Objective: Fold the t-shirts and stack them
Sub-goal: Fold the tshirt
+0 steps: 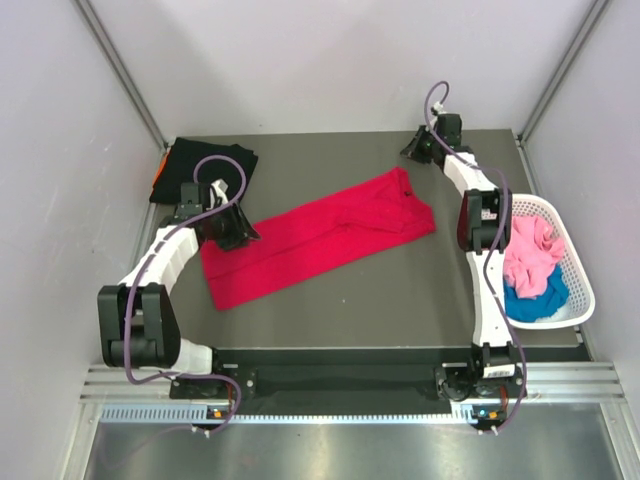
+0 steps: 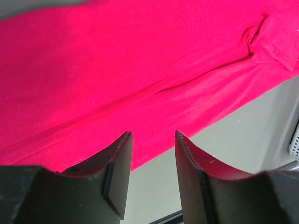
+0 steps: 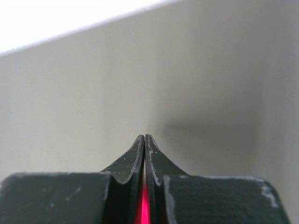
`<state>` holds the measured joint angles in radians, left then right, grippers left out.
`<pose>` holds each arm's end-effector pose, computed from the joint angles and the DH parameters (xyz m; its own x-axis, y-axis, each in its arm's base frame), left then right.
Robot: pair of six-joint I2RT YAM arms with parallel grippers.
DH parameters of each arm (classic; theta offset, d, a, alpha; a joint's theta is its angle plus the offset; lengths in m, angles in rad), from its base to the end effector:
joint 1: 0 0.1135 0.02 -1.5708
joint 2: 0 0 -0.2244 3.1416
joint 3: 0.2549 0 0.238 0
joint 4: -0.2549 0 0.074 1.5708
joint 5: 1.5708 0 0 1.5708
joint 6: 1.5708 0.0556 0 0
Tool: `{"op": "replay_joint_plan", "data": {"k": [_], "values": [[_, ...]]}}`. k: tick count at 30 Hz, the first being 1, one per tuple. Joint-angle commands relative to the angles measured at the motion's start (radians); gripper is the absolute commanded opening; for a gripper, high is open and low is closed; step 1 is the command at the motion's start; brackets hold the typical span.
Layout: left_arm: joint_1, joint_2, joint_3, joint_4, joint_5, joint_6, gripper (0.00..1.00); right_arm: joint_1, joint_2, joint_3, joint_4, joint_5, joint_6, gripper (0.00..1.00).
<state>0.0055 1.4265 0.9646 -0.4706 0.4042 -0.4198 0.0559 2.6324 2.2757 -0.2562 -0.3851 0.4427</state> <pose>0.2953 -0.0202 0.1862 -0.8268 -0.3793 -0.4154 -0.1179 0.8389 -0.5313 0.5533 0.0519 0.1265 -0.6726 0.3600 -0.6466 -0.0780 0.8344 0.5457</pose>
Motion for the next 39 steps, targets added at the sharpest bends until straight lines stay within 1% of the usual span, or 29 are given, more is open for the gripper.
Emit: {"op": "replay_joint_plan", "data": {"k": [1, 3, 6, 7, 9, 10, 11, 12, 13, 14, 15, 16, 17, 18, 19, 20, 21, 22, 25, 28, 31, 37, 39], "values": [[-0.002, 0.003, 0.006, 0.03, 0.013, 0.018, 0.47, -0.008, 0.049, 0.099, 0.179, -0.009, 0.079, 0.0], [-0.002, 0.008, 0.01, 0.03, 0.008, 0.019, 0.47, -0.011, 0.051, 0.103, 0.207, 0.0, 0.094, 0.0], [-0.002, 0.023, 0.005, 0.035, 0.036, 0.012, 0.47, -0.013, -0.001, 0.07, 0.196, 0.031, 0.097, 0.09], [-0.002, 0.026, -0.006, 0.055, 0.051, 0.006, 0.47, -0.011, -0.055, 0.044, 0.193, 0.037, 0.093, 0.1], [-0.002, 0.038, -0.029, 0.088, 0.129, -0.031, 0.47, -0.019, -0.121, -0.06, 0.184, 0.058, 0.09, 0.12], [-0.001, 0.044, -0.039, 0.131, 0.162, -0.049, 0.47, -0.019, -0.187, -0.102, 0.184, 0.067, 0.094, 0.14], [-0.002, 0.057, -0.052, 0.156, 0.189, -0.086, 0.46, -0.021, -0.221, -0.179, 0.181, 0.068, 0.093, 0.16], [-0.001, 0.061, -0.075, 0.176, 0.241, -0.105, 0.46, -0.024, -0.253, -0.214, 0.167, 0.069, 0.091, 0.17], [-0.034, 0.064, -0.084, 0.199, 0.257, -0.118, 0.46, -0.024, -0.315, -0.241, 0.147, 0.069, 0.074, 0.18], [-0.041, 0.075, -0.093, 0.202, 0.271, -0.14, 0.45, -0.024, -0.349, -0.287, 0.123, 0.071, 0.062, 0.19], [-0.048, 0.081, -0.105, 0.201, 0.287, -0.143, 0.45, -0.024, -0.382, -0.31, 0.054, 0.075, 0.051, 0.19], [-0.056, 0.097, -0.113, 0.198, 0.327, -0.136, 0.45, -0.024, -0.453, -0.338, 0.013, 0.083, 0.035, 0.19], [-0.058, 0.098, -0.121, 0.184, 0.332, -0.128, 0.43, -0.022, -0.494, -0.413, -0.021, 0.084, 0.027, 0.18], [-0.058, 0.094, -0.139, 0.178, 0.326, -0.123, 0.43, -0.019, -0.535, -0.464, -0.067, 0.094, 0.012, 0.17], [-0.058, 0.075, -0.148, 0.17, 0.296, -0.113, 0.43, -0.015, -0.627, -0.523, -0.075, 0.126, 0.002, 0.15], [-0.058, 0.063, -0.159, 0.161, 0.28, -0.108, 0.43, -0.013, -0.675, -0.642, -0.077, 0.143, -0.005, 0.14], [-0.058, 0.054, -0.173, 0.153, 0.271, -0.105, 0.43, -0.011, -0.718, -0.695, -0.081, 0.159, -0.012, 0.1], [-0.058, 0.043, -0.179, 0.148, 0.26, -0.097, 0.43, -0.011, -0.791, -0.782, -0.093, 0.19, -0.022, 0.08], [-0.058, 0.073, -0.164, 0.106, 0.257, -0.073, 0.44, -0.013, -0.891, -0.893, -0.152, 0.209, -0.053, 0.0], [-0.058, 0.116, -0.153, 0.096, 0.243, -0.076, 0.43, -0.01, -0.948, -0.968, -0.176, 0.225, -0.078, 0.0], [-0.058, 0.149, -0.141, 0.087, 0.207, -0.082, 0.42, -0.01, -0.959, -1.004, -0.207, 0.236, -0.104, 0.0], [-0.058, 0.147, -0.171, 0.078, 0.134, -0.077, 0.42, -0.01, -0.901, -1.041, -0.186, 0.236, -0.13, 0.0], [-0.058, 0.149, -0.178, 0.073, 0.125, -0.074, 0.42, -0.011, -0.881, -1.05, -0.149, 0.227, -0.13, 0.0]]}}
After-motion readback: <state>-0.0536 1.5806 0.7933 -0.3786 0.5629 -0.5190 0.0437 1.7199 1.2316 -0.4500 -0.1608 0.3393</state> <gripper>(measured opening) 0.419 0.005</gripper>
